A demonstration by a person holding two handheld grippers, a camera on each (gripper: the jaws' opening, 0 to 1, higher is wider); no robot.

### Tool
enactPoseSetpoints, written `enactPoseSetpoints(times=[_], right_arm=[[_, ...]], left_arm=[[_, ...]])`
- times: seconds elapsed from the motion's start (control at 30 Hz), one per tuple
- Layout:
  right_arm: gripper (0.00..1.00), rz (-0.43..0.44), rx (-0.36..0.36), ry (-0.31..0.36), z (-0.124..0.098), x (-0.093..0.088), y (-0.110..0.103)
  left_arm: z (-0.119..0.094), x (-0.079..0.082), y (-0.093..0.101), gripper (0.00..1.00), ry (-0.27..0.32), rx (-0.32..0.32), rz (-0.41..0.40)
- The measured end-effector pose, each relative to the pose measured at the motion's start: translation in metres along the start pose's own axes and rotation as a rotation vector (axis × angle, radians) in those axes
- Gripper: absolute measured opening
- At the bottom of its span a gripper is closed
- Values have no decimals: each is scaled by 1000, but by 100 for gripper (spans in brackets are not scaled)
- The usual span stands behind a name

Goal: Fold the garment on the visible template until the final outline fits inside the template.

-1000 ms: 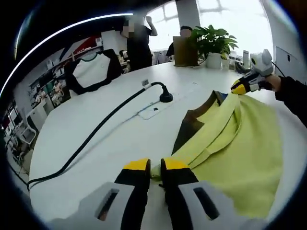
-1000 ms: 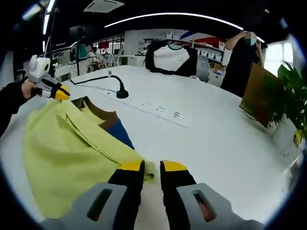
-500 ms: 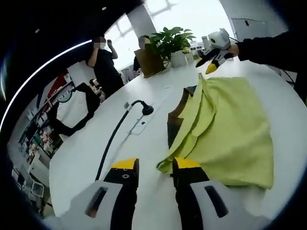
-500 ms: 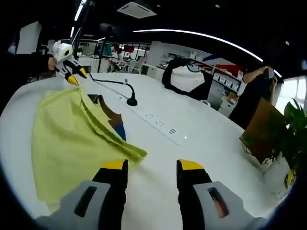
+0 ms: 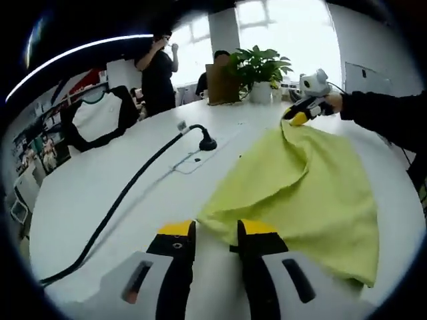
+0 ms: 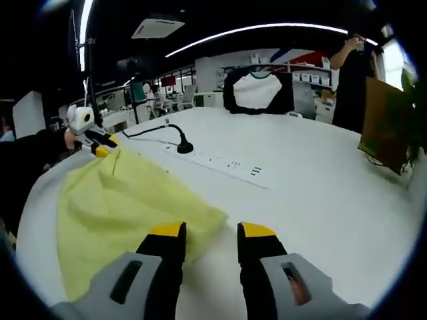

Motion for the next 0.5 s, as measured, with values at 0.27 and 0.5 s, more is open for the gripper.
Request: enactPoseSetpoints(times=[0.27, 0.5], right_arm=[[7, 127, 13, 7, 5, -5, -7], [0, 206, 7, 56, -4, -4, -10]], left_arm=[[0, -1, 5, 6, 30, -49, -192], [-11, 6, -2, 4, 157, -101, -404]])
Point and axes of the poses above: the point that each gripper's makers call its tool centre point, and the gripper's own axes: z roughly forward along the fingers, y roughly to its right, x roughly out of its top, the point moved 4 cm from there along -z, roughly backward along the fingers, and after that the axes turned 5 degrees about -z, right-handed, at the moved point
